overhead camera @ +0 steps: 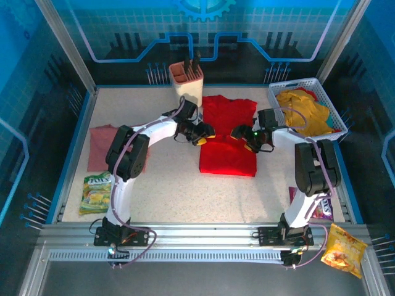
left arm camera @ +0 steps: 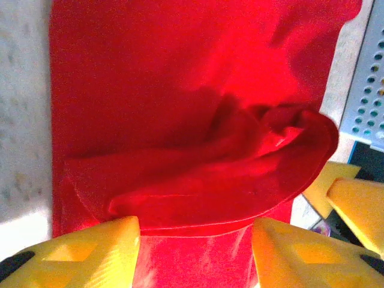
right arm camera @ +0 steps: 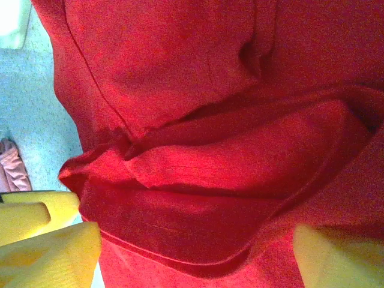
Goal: Fold and stack the t-shirts
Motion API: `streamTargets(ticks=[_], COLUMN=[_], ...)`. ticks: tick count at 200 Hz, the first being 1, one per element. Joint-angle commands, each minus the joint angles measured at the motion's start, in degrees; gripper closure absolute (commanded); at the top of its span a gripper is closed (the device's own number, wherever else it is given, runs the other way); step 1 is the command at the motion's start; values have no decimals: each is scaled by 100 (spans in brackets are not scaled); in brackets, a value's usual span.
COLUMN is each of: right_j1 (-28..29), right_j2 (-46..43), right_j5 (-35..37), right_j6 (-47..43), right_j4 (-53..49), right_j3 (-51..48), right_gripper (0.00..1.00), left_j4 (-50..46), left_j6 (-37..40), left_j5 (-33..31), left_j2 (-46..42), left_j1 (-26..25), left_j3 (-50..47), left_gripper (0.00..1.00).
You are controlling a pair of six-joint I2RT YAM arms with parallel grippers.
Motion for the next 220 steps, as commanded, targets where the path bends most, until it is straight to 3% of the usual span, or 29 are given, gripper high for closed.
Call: streamTargets(ticks=[1, 27, 50, 67, 104, 141, 166, 220], right_j1=[-102, -277, -302, -320, -337, -499, -472, -366], right_j2=[280, 564, 171, -328, -1386, -2634, -3222, -3612], right_j5=[-154, -312, -87, 151, 302, 323, 379, 418], right_j6=[37, -20, -261, -504, -941, -850, -752, -476], right_j4=[12, -115, -273, -422, -1279, -1938, -2180, -1738], right_j3=[406, 782, 640, 374, -107, -1009, -1704, -2829], right_gripper=[16, 16, 12, 0, 0, 0, 15, 28], left_j4=[-310, -782, -1033, -1229, -646, -713, -591, 573], left_j6=[105, 242, 562, 770, 783, 902, 718, 23], left_j5=[-53, -46, -223, -221, 92, 223, 233, 346], left_j2=[459, 685, 249, -167, -1439, -2290, -2559, -2326], left_j1=[209, 437, 478, 478, 454, 123, -152, -469], left_j3=[646, 1372, 1143, 622, -1314, -2376, -2922, -3535], left_gripper=[48, 49, 48, 47, 45, 43, 43, 52])
